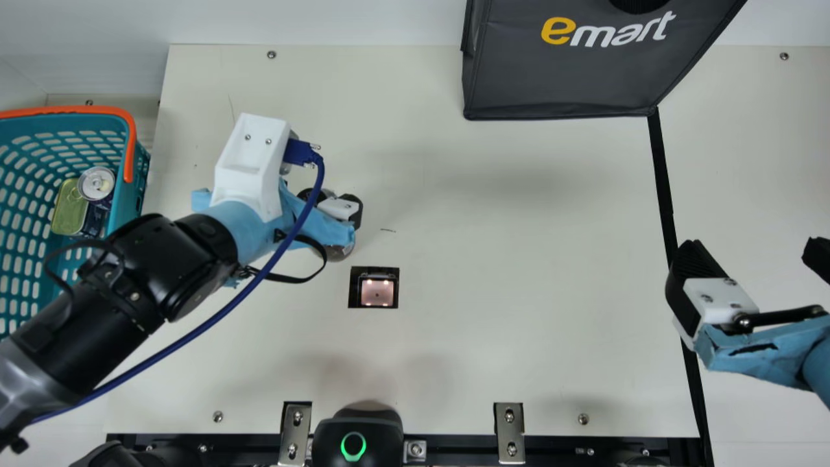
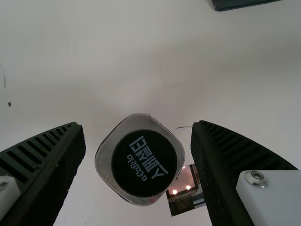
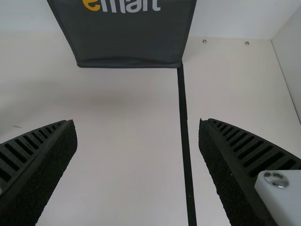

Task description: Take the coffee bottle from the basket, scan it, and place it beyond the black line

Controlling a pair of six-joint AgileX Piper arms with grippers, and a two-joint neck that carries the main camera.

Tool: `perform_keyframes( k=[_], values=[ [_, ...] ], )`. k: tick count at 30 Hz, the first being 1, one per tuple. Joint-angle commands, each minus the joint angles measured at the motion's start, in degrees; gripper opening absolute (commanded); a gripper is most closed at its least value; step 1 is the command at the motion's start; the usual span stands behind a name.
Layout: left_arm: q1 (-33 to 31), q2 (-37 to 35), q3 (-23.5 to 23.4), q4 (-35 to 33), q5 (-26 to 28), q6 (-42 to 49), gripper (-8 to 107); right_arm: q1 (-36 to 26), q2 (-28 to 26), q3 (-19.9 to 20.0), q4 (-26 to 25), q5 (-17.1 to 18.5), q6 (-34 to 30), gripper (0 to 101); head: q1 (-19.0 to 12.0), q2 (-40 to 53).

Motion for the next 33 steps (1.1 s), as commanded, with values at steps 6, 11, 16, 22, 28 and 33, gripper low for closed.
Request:
perform_keyframes(
  k=[6,11,16,22,28,33],
  values=[
    [0.04,0.08,0.45,-0.32,0.11,0.12,90,0.00,0.00,0.00,0.00,0.00,0.00,91,-1.48,0.00],
    [0.06,0.03,0.82,-0.40,0.04,0.19,57,0.00,0.00,0.00,0.00,0.00,0.00,91,-1.48,0.00],
    [0.10,-0.16,1.06,-0.46,-0.18,0.37,23,0.00,0.00,0.00,0.00,0.00,0.00,91,-1.48,0.00],
    [0.23,-0.63,0.81,-0.94,-0.30,1.91,10,0.00,0.00,0.00,0.00,0.00,0.00,91,-1.48,0.00],
    [0.06,-1.53,0.41,-1.70,-0.09,4.74,10,0.00,0.00,0.00,0.00,0.05,0.00,91,-1.48,0.00],
    [-0.53,-2.65,0.30,-2.87,0.00,8.21,10,0.00,0.00,0.00,0.00,0.05,0.00,91,-1.48,0.00]
  ],
)
